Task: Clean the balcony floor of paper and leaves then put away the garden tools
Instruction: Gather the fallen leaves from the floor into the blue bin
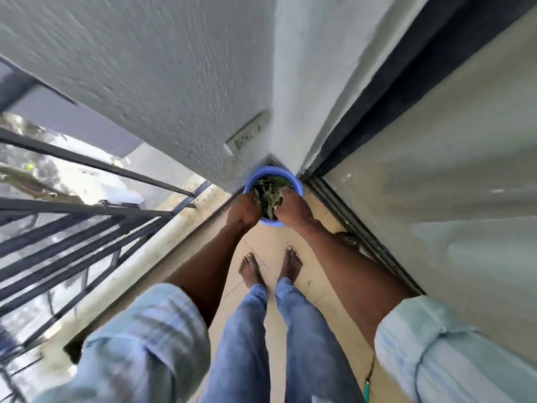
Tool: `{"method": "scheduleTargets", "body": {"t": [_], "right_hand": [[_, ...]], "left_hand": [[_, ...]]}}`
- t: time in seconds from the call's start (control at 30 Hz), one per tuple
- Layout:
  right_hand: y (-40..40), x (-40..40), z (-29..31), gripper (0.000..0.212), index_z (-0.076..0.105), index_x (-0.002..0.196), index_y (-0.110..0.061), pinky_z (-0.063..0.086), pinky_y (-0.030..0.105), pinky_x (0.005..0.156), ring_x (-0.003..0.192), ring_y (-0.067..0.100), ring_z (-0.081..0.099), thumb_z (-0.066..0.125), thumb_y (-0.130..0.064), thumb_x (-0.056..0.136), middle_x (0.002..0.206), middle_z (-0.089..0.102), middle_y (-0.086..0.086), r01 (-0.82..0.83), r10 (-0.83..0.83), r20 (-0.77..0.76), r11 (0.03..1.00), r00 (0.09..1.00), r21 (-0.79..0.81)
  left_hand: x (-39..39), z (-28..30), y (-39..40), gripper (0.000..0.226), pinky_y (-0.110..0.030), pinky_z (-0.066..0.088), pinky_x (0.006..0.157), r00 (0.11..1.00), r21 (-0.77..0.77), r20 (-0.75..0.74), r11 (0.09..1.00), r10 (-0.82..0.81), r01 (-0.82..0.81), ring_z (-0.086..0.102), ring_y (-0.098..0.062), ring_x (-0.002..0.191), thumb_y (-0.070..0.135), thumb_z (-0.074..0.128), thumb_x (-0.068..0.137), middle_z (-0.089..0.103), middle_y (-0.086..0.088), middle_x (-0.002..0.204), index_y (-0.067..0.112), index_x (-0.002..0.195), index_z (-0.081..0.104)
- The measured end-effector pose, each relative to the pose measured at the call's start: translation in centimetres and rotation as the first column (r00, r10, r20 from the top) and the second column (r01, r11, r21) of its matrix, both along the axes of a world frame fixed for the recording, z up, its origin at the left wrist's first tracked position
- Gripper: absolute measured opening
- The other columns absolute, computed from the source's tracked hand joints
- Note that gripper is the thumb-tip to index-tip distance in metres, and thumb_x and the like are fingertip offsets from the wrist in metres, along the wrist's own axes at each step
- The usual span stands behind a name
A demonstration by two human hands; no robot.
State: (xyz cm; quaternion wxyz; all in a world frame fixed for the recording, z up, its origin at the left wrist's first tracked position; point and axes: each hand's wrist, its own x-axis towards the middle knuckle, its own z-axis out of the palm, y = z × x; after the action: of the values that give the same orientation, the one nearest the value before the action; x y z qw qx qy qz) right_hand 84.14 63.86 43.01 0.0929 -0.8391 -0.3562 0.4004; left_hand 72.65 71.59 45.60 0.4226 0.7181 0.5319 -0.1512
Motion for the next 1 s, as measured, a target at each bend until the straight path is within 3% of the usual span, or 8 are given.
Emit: {"method": "scheduleTargets", "body": {"t": [0.17, 0.3, 0.47, 0.57, 0.7, 0.8, 1.0], "right_hand": [[-4.8, -1.9, 12.1, 0.019, 0.059, 0.105, -0.015, 0.047, 0.035, 0.082, 0.109, 0.034, 0.06, 0.053, -0.012, 0.087, 0.118, 0.063, 0.019, 0.047, -0.046, 0.028, 0.997, 0.999, -0.061], [-8.5, -3.7, 16.9, 0.033, 0.06, 0.117, -0.013, 0.048, 0.033, 0.083, 0.11, 0.032, 0.06, 0.057, -0.02, 0.086, 0.122, 0.062, 0.015, 0.189, -0.186, 0.054, 0.981, 0.981, -0.046], [-12.6, -6.8, 19.3, 0.038, 0.057, 0.126, -0.013, 0.048, 0.035, 0.09, 0.119, 0.032, 0.057, 0.051, -0.017, 0.088, 0.13, 0.059, 0.015, 0.347, -0.336, 0.104, 0.932, 0.936, -0.108], [-14.6, -9.8, 19.7, 0.046, 0.052, 0.133, -0.012, 0.046, 0.034, 0.097, 0.124, 0.03, 0.053, 0.051, -0.015, 0.087, 0.136, 0.055, 0.013, 0.481, -0.472, 0.1, 0.87, 0.876, -0.108], [-16.1, -14.4, 20.1, 0.043, 0.053, 0.13, -0.008, 0.05, 0.032, 0.091, 0.12, 0.03, 0.056, 0.052, -0.014, 0.087, 0.131, 0.059, 0.013, 0.613, -0.606, 0.093, 0.784, 0.79, -0.101], [-17.1, -18.1, 20.2, 0.046, 0.05, 0.134, -0.008, 0.048, 0.037, 0.098, 0.125, 0.03, 0.052, 0.051, -0.016, 0.089, 0.137, 0.054, 0.013, 0.695, -0.689, 0.09, 0.711, 0.719, -0.108], [-22.9, -24.8, 19.8, 0.046, 0.048, 0.137, -0.009, 0.042, 0.035, 0.105, 0.131, 0.028, 0.047, 0.053, -0.019, 0.093, 0.142, 0.049, 0.012, 0.899, -0.891, 0.12, 0.432, 0.438, -0.072]], "left_hand": [[-1.4, 10.2, -3.8, 0.03, -0.035, 0.049, 0.094, 0.999, -0.007, -0.005, 0.999, -0.049, 0.049, 0.06, -0.034, 0.111, 0.015, 0.048, 0.095, 0.064, -0.019, 0.119, 0.003, 0.119, 0.062], [-2.7, 15.3, -7.3, 0.027, -0.038, 0.044, 0.086, 0.966, 0.042, 0.028, 0.965, -0.259, 0.258, 0.058, -0.039, 0.11, 0.005, 0.046, 0.093, 0.064, -0.026, 0.115, -0.008, 0.105, 0.066], [-3.7, 16.8, -9.3, 0.037, -0.031, 0.044, 0.085, 0.914, -0.003, -0.024, 0.915, -0.404, 0.404, 0.059, -0.035, 0.111, 0.021, 0.045, 0.096, 0.064, -0.021, 0.116, -0.004, 0.116, 0.062], [-4.3, 16.7, -9.4, 0.058, -0.036, 0.042, 0.084, 0.786, 0.0, 0.037, 0.786, -0.618, 0.618, 0.059, -0.041, 0.107, 0.033, 0.036, 0.078, 0.063, -0.028, 0.11, -0.012, 0.107, 0.06], [-5.0, 16.7, -9.3, 0.036, -0.033, 0.044, 0.095, 0.673, 0.026, -0.053, 0.673, -0.738, 0.739, 0.056, -0.035, 0.116, 0.019, 0.049, 0.094, 0.06, -0.019, 0.125, -0.001, 0.122, 0.056], [-6.2, 16.3, -10.4, 0.035, -0.035, 0.045, 0.096, 0.516, 0.073, -0.06, 0.511, -0.855, 0.856, 0.056, -0.036, 0.115, 0.019, 0.048, 0.085, 0.061, -0.02, 0.123, 0.002, 0.115, 0.056], [-9.4, 15.9, -16.7, 0.041, -0.036, 0.044, 0.098, 0.143, 0.083, -0.074, 0.137, -0.987, 0.987, 0.052, -0.035, 0.122, 0.014, 0.05, 0.086, 0.056, -0.021, 0.131, 0.003, 0.125, 0.052]]}}
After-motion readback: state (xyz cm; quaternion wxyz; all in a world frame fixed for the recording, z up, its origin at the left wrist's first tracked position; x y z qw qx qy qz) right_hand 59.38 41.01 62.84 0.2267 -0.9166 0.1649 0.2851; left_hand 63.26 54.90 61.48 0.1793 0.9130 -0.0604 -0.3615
